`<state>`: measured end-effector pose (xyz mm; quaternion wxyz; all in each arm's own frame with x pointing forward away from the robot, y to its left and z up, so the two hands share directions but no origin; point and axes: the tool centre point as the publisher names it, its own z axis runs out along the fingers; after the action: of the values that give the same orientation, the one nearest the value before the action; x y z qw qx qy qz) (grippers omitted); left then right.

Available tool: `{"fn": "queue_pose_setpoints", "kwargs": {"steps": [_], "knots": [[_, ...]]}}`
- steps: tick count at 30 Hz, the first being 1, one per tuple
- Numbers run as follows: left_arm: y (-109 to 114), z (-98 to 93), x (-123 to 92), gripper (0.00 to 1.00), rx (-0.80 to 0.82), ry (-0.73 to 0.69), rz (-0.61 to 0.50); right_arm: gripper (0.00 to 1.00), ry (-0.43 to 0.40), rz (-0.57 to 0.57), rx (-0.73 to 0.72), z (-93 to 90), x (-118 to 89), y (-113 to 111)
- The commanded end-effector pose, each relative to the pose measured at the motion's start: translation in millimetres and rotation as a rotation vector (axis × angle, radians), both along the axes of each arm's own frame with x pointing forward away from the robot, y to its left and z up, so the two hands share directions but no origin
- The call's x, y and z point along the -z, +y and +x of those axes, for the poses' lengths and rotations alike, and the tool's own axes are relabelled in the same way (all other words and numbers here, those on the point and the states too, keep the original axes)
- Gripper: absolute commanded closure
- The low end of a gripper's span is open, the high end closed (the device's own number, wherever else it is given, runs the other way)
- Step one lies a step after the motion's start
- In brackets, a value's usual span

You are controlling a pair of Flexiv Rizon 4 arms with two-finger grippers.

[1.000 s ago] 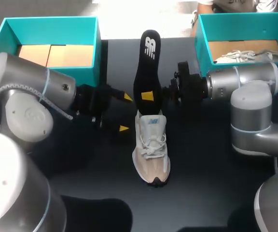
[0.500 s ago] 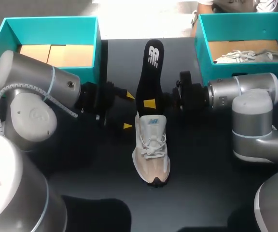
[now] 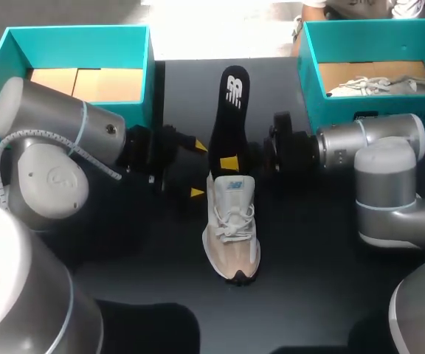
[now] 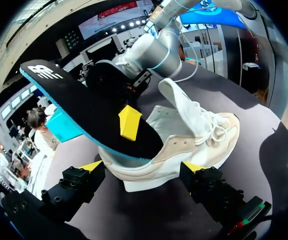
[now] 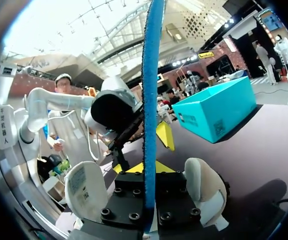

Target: Take the shoe out of the shoebox, open the shoe tongue, remove and reinsert the insole, then place the shoe into the shoebox

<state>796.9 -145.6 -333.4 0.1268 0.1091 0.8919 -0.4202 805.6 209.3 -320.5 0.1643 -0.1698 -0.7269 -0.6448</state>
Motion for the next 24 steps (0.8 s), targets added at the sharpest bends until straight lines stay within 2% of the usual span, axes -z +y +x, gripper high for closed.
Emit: {"fn": "queue_pose_setpoints", "kwargs": {"steps": [1, 13, 19, 20, 21, 24], "knots": [[-1, -0.5, 0, 0.00, -0.001, 0.000, 0.005, 1.00, 0.021, -0.002, -0.011, -0.6, 17, 3], [-1, -0.5, 0, 0.00, -0.001, 0.000, 0.005, 1.00, 0.112, -0.020, -0.016, -20.0, 34, -1], [-1, -0.5, 0, 0.00, -0.001, 0.000, 0.005, 1.00, 0.085, -0.020, -0.001, -19.1, 26, -3], [-1, -0.5, 0, 0.00, -0.001, 0.000, 0.005, 0.95, 0.077, -0.023, 0.001, -17.8, 23, -4], [-1, -0.5, 0, 0.00, -0.001, 0.000, 0.005, 0.82, 0.067, -0.022, 0.001, -16.6, 20, -4], [-1, -0.5, 0, 0.00, -0.001, 0.000, 0.005, 0.82, 0.052, -0.023, -0.001, -15.0, 13, -3]]}}
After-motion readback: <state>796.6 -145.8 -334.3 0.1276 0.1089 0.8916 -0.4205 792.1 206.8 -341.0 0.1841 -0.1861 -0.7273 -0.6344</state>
